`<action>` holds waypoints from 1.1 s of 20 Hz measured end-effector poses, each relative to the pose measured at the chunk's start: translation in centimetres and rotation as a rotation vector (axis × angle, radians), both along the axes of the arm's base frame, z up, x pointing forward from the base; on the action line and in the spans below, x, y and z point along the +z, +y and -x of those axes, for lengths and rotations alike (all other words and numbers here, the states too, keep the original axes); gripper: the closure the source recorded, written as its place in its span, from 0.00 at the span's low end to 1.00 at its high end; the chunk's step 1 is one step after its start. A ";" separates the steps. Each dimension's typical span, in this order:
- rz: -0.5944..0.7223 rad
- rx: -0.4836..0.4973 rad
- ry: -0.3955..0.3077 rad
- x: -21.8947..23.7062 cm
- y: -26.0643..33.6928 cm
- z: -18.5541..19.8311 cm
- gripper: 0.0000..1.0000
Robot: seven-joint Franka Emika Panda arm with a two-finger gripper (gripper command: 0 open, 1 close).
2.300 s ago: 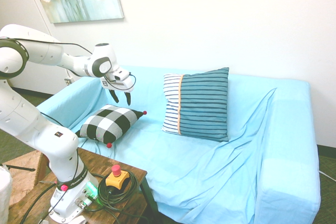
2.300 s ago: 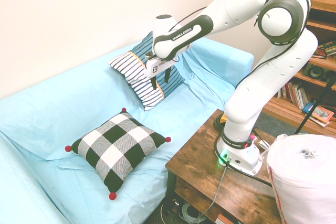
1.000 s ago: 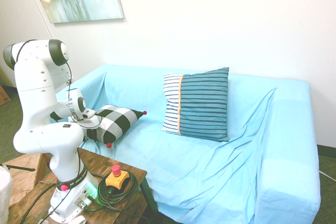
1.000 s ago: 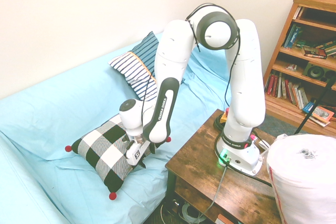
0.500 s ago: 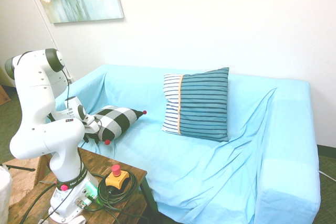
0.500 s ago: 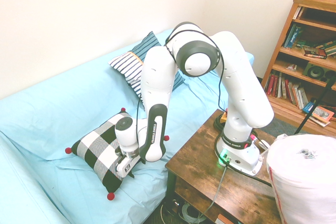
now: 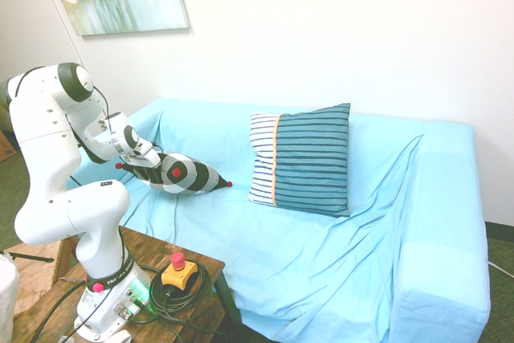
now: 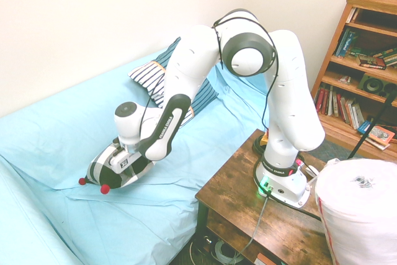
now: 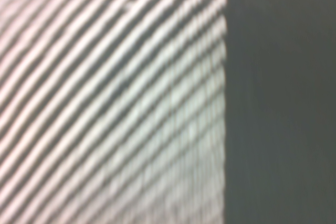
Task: Stand the pillow up
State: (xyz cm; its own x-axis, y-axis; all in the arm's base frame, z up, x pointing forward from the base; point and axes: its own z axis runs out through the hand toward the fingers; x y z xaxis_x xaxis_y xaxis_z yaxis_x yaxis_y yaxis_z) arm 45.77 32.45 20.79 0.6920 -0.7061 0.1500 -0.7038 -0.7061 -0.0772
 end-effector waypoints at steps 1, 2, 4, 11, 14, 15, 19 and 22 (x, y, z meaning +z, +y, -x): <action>0.000 0.001 -0.012 1.4 -0.1 -1.6 0.00; -0.003 0.003 -0.023 2.8 -0.1 -3.3 0.00; -0.013 0.009 -0.045 5.6 -0.3 -6.9 0.00; -0.022 0.012 -0.107 10.5 -2.6 -18.6 0.00; -0.024 0.028 -0.103 12.7 -2.4 -21.0 0.00; -0.023 0.035 -0.098 12.9 -2.6 -21.2 0.00; 0.010 0.063 -0.034 12.4 -7.5 -20.4 0.00; 0.014 0.056 0.018 13.2 -14.6 -19.2 0.00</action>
State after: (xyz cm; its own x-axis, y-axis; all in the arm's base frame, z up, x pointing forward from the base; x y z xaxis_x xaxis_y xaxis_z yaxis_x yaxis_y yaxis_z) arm 65.01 17.83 33.96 0.7327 -0.6646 0.1468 -0.6647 -0.7451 -0.0552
